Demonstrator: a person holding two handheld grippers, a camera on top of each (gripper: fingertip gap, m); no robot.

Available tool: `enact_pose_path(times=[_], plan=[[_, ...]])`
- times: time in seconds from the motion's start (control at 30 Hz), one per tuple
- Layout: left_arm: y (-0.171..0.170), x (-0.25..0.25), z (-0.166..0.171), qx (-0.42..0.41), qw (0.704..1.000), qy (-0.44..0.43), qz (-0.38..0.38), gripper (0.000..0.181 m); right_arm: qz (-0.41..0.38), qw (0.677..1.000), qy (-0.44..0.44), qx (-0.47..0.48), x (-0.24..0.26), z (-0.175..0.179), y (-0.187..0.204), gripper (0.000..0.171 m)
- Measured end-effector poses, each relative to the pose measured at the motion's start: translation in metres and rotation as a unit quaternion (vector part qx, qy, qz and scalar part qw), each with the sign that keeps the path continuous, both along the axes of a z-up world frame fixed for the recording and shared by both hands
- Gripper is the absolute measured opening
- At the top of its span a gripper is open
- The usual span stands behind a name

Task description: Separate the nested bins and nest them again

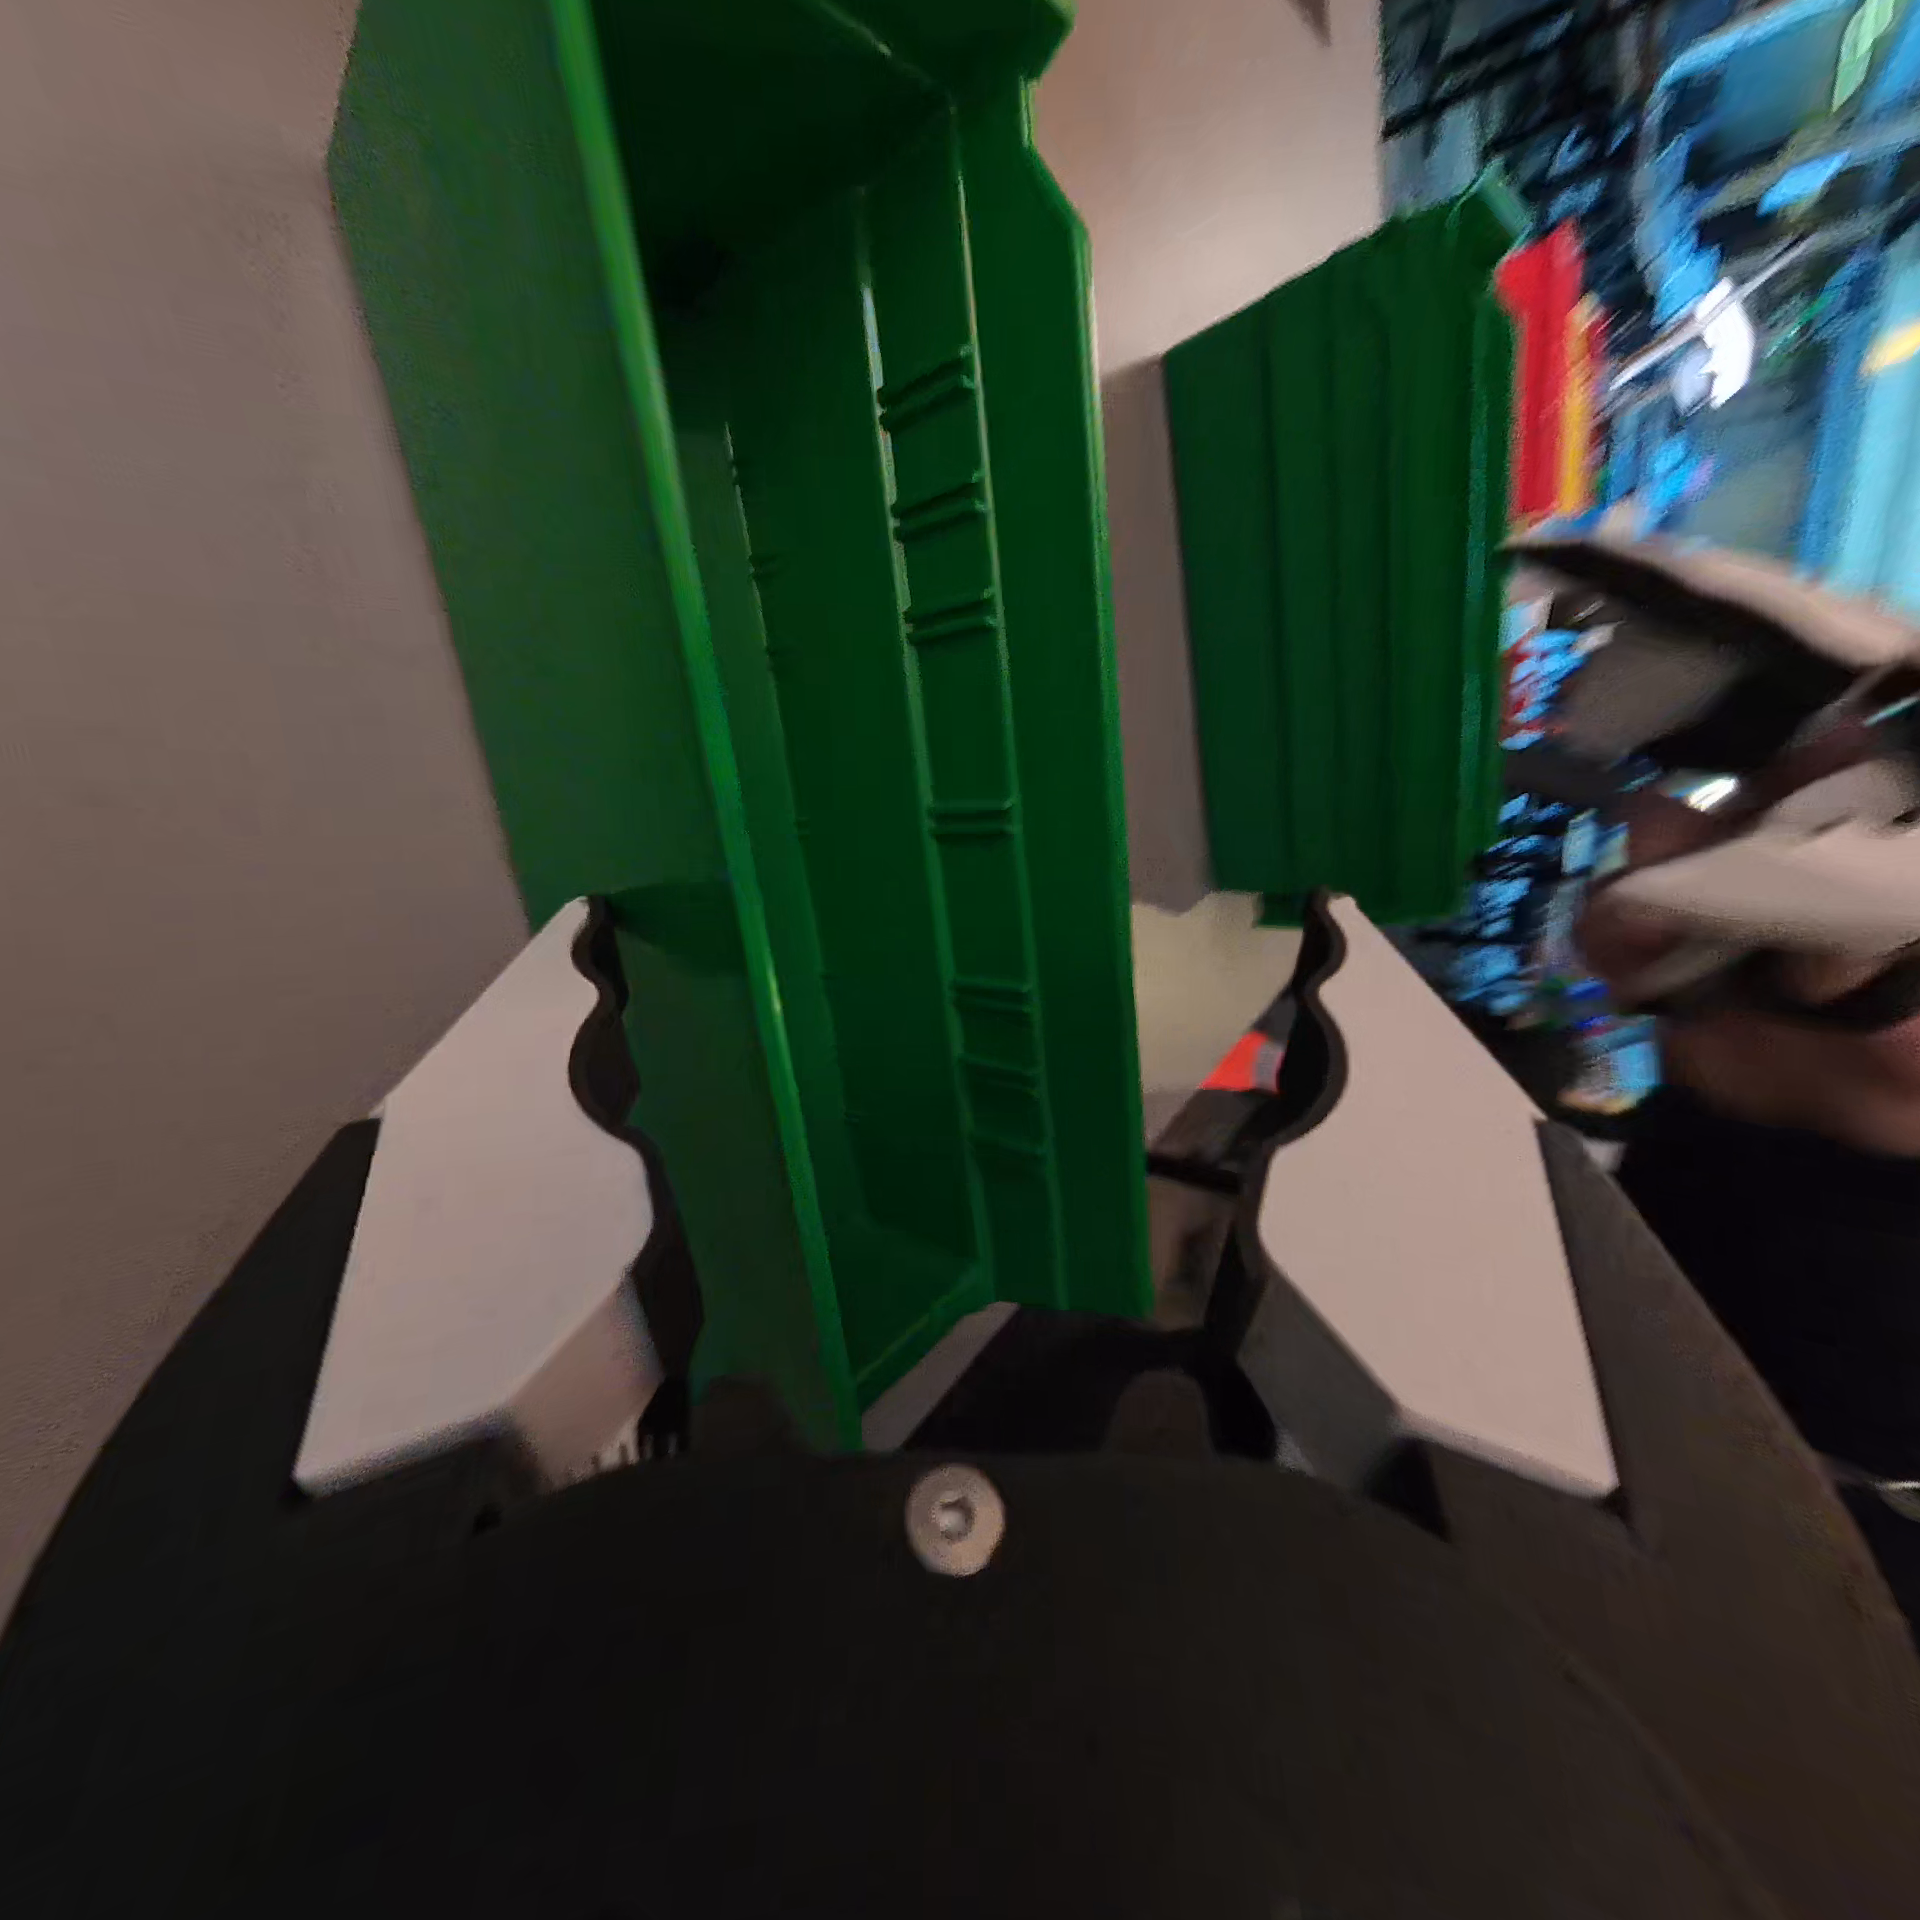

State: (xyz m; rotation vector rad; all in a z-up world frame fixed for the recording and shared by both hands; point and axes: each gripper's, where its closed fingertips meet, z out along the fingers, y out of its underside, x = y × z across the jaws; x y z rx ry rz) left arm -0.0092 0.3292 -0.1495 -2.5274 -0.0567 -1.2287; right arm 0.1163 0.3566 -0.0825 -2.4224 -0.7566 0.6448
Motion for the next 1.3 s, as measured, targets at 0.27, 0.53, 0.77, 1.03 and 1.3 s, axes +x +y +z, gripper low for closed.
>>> enact_pose_path(times=[0.27,0.53,0.77,1.03,1.3], plan=[[-0.019,0.063,0.022,-0.091,0.974,-0.206,0.010,0.125,0.004,0.996,-0.034,-0.079,-0.049,-0.075,-0.038,0.151],[-0.039,0.101,0.038,-0.131,0.941,-0.307,-0.058,0.114,0.023,0.985,-0.162,-0.052,-0.013,-0.105,-0.040,0.136],[-0.023,0.079,0.042,-0.080,0.956,-0.279,-0.051,0.108,0.033,0.991,-0.123,-0.052,-0.012,-0.098,-0.036,0.110],[-0.020,0.057,0.052,-0.035,0.965,-0.252,-0.058,0.108,-0.020,0.997,-0.041,-0.063,0.016,-0.050,-0.013,0.102],[0.000,0.032,0.069,0.022,0.973,-0.227,-0.039,0.104,-0.125,0.992,0.010,0.009,0.109,0.072,0.039,0.102]])
